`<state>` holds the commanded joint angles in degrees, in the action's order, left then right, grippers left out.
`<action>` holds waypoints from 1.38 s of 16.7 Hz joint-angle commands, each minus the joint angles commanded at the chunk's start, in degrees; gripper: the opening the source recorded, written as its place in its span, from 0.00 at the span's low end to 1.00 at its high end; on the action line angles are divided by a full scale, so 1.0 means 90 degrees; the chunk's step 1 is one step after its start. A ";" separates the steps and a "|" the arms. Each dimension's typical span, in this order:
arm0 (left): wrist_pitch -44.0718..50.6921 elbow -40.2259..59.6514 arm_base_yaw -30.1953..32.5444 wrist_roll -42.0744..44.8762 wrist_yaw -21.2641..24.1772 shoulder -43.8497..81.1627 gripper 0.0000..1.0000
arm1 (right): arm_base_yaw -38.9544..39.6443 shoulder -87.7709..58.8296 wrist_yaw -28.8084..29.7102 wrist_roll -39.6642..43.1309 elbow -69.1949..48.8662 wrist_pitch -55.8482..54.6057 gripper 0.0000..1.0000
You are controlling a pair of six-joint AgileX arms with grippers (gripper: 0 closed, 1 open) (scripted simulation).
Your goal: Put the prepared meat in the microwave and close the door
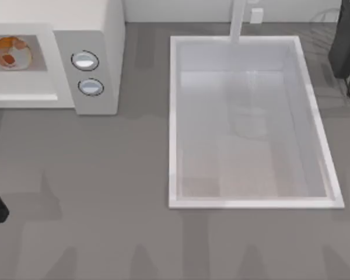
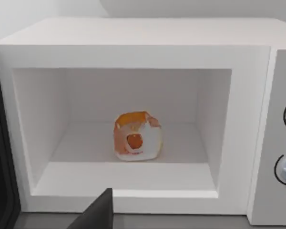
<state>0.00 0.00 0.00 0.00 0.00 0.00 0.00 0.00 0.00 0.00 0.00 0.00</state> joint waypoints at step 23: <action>-0.0330 0.0156 0.0220 0.0009 -0.0237 0.0464 0.00 | 0.0000 0.0000 0.0000 0.0000 0.0000 0.0000 1.00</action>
<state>-2.97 1.40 1.98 0.08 -2.13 4.18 0.00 0.00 0.00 0.00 0.00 0.00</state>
